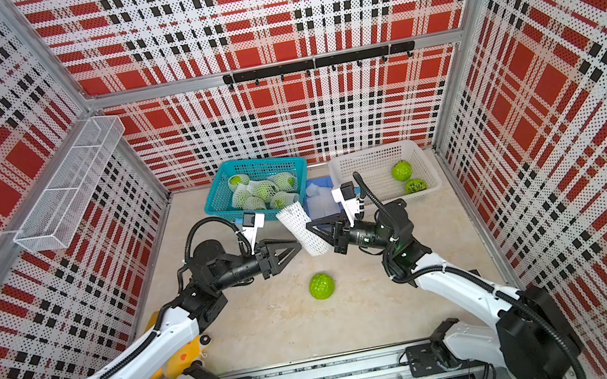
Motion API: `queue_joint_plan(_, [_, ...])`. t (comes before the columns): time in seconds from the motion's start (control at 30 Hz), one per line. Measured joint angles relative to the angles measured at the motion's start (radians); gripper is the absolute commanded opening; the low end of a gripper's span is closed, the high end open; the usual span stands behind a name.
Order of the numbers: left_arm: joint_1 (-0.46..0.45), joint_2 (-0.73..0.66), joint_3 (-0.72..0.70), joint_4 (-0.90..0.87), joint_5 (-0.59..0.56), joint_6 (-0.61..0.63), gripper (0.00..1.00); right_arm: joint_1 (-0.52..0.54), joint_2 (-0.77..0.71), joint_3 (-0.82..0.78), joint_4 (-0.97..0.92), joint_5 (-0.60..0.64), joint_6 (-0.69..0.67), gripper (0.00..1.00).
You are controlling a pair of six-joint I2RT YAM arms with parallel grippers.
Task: Sleeve custard apples in foam nets
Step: Pick up the foam net from the storage box.
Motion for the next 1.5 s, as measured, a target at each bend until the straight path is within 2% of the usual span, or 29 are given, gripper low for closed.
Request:
queue_joint_plan(0.2, [-0.006, 0.038, 0.0, 0.006, -0.017, -0.008, 0.56, 0.0, 0.026, 0.0, 0.047, 0.007, 0.029, 0.0])
queue_joint_plan(0.4, [-0.009, 0.048, 0.0, 0.016, -0.044, -0.014, 0.56, 0.0, 0.041, 0.0, 0.092, 0.005, 0.068, 0.0])
queue_joint_plan(1.0, [-0.039, 0.064, 0.008, 0.086, -0.031, -0.041, 0.31, 0.0, 0.041, 0.0, 0.093, 0.006, 0.074, 0.0])
queue_joint_plan(1.5, [-0.039, 0.049, 0.008, 0.075, -0.039, -0.035, 0.08, 0.0, -0.006, 0.0, -0.012, 0.022, -0.011, 0.01])
